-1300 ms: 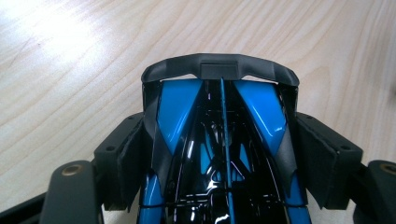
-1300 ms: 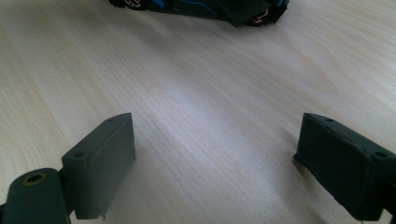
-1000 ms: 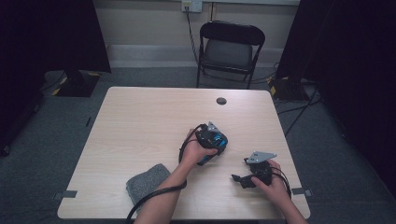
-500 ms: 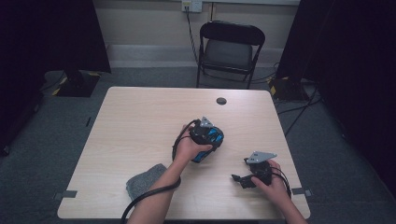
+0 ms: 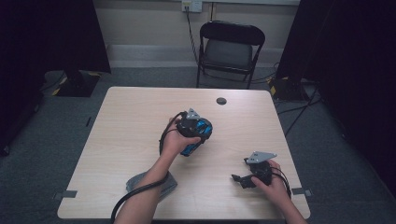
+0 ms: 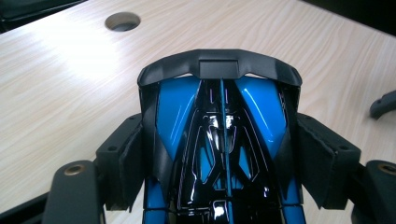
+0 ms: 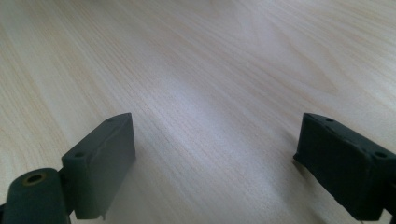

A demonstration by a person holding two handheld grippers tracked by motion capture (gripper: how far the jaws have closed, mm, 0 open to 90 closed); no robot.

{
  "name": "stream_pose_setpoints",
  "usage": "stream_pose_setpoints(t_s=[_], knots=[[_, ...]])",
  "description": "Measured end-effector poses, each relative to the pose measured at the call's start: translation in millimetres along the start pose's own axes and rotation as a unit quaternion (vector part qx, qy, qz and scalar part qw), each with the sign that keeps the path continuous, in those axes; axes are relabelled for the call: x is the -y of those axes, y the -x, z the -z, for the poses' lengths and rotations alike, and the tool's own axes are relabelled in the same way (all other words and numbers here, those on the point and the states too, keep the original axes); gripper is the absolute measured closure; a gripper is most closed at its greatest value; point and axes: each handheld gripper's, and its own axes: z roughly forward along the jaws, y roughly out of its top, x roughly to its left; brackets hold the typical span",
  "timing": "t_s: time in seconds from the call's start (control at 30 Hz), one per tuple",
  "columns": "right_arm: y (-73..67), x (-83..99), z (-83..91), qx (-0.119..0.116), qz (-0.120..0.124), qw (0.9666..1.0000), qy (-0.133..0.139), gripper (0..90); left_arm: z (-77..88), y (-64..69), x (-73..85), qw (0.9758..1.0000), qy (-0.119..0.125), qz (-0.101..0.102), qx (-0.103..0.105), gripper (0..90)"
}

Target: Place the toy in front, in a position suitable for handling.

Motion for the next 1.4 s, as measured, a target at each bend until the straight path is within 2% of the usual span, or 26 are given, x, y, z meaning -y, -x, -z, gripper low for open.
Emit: stream_pose_setpoints(t_s=[0.17,0.33,0.43,0.5,0.6,0.73,0.93,1.0,1.13,1.33,1.4], knots=[[0.1,0.0,0.0,0.000,0.000,1.0000,0.000,10.6,5.6,-10.7,9.8,0.9999,-0.011,0.005,-0.008,25.8],[0.0,0.0,0.0,0.000,0.000,1.0000,0.000,10.6,8.9,-23.7,28.6,0.9995,-0.023,0.016,-0.017,25.8],[0.0,0.0,0.0,0.000,0.000,1.0000,0.000,10.6,9.2,-32.4,41.4,0.9988,-0.040,0.020,-0.021,25.8],[0.1,0.0,0.0,0.000,0.000,1.0000,0.000,10.6,7.3,-37.6,50.4,0.9980,-0.048,0.031,-0.026,25.8],[0.2,-0.4,-0.4,-0.001,0.001,1.0000,0.000,10.6,3.2,-41.0,57.3,0.9976,-0.051,0.037,-0.029,25.8],[0.2,-0.6,-0.7,0.000,0.000,1.0000,0.000,10.6,0.7,-42.9,59.5,0.9974,-0.048,0.043,-0.032,25.7],[0.2,-0.6,-0.7,0.000,0.000,1.0000,0.000,10.6,-4.2,-42.7,60.8,0.9972,-0.054,0.035,-0.037,25.6],[0.2,-0.6,-0.7,0.000,0.000,1.0000,0.000,10.5,-6.6,-43.5,61.6,0.9969,-0.054,0.045,-0.035,25.6],[0.2,-0.6,-0.7,0.000,0.000,1.0000,0.000,10.5,-9.9,-42.9,61.7,0.9965,-0.064,0.038,-0.037,25.6],[0.2,-0.6,-0.7,0.000,0.000,1.0000,0.000,10.6,-11.0,-43.5,61.4,0.9962,-0.061,0.048,-0.039,25.5],[0.2,-0.6,-0.7,0.000,0.000,1.0000,0.000,10.5,-11.2,-43.9,62.8,0.9964,-0.053,0.052,-0.042,25.5]])
